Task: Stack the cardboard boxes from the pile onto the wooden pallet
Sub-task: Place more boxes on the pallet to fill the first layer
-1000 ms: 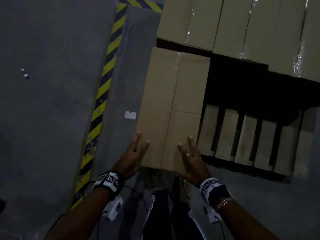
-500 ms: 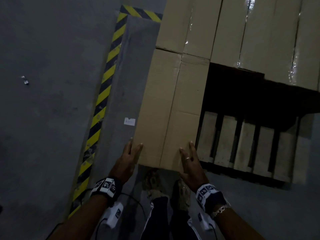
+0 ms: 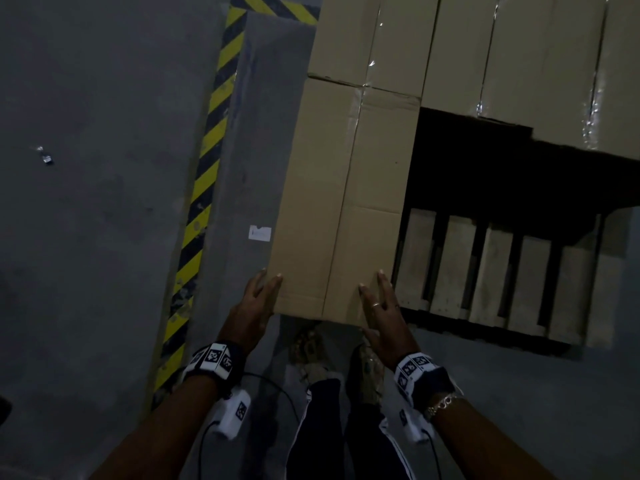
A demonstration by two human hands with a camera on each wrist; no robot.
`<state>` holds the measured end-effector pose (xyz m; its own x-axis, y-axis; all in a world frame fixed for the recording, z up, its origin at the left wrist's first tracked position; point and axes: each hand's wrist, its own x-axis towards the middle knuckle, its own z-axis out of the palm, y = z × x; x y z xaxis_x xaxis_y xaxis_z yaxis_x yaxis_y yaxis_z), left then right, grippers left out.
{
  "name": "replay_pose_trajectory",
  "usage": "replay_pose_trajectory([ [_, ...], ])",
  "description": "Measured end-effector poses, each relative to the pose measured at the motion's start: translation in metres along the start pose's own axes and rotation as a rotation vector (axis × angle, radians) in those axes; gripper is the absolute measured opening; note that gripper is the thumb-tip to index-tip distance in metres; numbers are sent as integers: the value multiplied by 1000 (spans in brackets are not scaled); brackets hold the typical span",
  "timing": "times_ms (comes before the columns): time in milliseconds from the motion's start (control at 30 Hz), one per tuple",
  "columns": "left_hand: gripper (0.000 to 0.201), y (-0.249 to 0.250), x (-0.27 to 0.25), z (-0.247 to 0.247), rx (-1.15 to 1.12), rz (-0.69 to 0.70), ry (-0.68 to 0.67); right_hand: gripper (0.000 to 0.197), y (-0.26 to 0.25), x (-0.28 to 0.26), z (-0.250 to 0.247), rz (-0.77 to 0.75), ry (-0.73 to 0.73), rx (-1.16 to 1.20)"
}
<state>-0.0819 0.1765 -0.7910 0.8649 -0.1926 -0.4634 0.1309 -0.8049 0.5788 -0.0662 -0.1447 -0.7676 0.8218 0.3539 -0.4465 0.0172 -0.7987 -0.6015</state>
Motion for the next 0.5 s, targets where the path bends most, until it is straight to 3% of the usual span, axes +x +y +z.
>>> replay_pose_trajectory([
  [267,83,5,1,4,-33,-12,31,89,10,-3,1,-5,18,23],
  [500,92,12,-8,14,-74,-11,57,95,22,-6,-1,20,25,48],
])
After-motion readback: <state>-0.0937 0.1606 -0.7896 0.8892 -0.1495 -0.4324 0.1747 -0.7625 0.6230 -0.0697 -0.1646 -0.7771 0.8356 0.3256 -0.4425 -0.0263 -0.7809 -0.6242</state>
